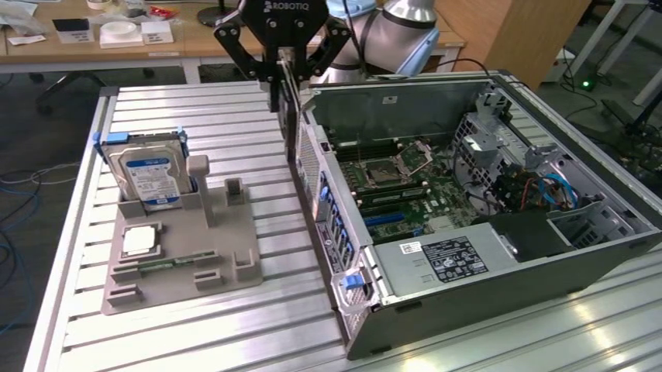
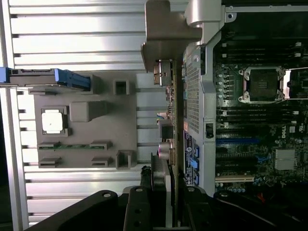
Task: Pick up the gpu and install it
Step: 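Pick up the gpu and move the gpu toward the slot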
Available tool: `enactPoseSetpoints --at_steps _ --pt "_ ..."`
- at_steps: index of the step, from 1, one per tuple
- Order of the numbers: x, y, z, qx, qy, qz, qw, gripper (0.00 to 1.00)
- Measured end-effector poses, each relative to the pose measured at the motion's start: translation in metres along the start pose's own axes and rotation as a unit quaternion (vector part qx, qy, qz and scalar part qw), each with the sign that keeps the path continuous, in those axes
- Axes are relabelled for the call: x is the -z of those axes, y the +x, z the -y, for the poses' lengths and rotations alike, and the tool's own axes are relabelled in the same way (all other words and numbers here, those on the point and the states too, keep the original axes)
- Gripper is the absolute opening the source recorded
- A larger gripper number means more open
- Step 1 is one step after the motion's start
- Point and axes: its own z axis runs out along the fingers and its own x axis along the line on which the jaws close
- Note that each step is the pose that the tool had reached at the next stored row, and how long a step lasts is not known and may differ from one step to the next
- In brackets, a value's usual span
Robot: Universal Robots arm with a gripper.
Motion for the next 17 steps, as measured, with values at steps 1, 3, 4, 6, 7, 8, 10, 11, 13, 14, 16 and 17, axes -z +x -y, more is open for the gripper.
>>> enactPoseSetpoints --at_steps 1,3,4,6,7,8,10,11,13,14,16,17 --pt "0.0 -0.003 -0.0001 0.0 0.0 0.0 1.0 0.28" --pt "0.0 -0.007 -0.0003 0.0 0.0 0.0 1.0 0.28" --pt "0.0 -0.01 -0.0004 0.0 0.0 0.0 1.0 0.28" --pt "0.0001 -0.015 -0.0006 0.0 0.0 0.0 1.0 0.28" --pt "0.0001 -0.017 -0.0007 0.0 0.0 0.0 1.0 0.28" --pt "0.0001 -0.02 -0.0008 0.0 0.0 0.0 1.0 0.28" --pt "0.0001 -0.025 -0.001 0.0 0.0 0.0 1.0 0.28" --pt "0.0001 -0.028 -0.0011 0.0 0.0 0.0 1.0 0.28" --pt "0.0001 -0.033 -0.0013 0.0 0.0 0.0 1.0 0.28" --pt "0.0001 -0.035 -0.0014 0.0 0.0 0.0 1.0 0.28" --pt "0.0 -0.039 -0.0016 0.0 0.0 0.0 1.0 0.28" --pt "0.0 -0.041 -0.0016 0.0 0.0 0.0 1.0 0.28"
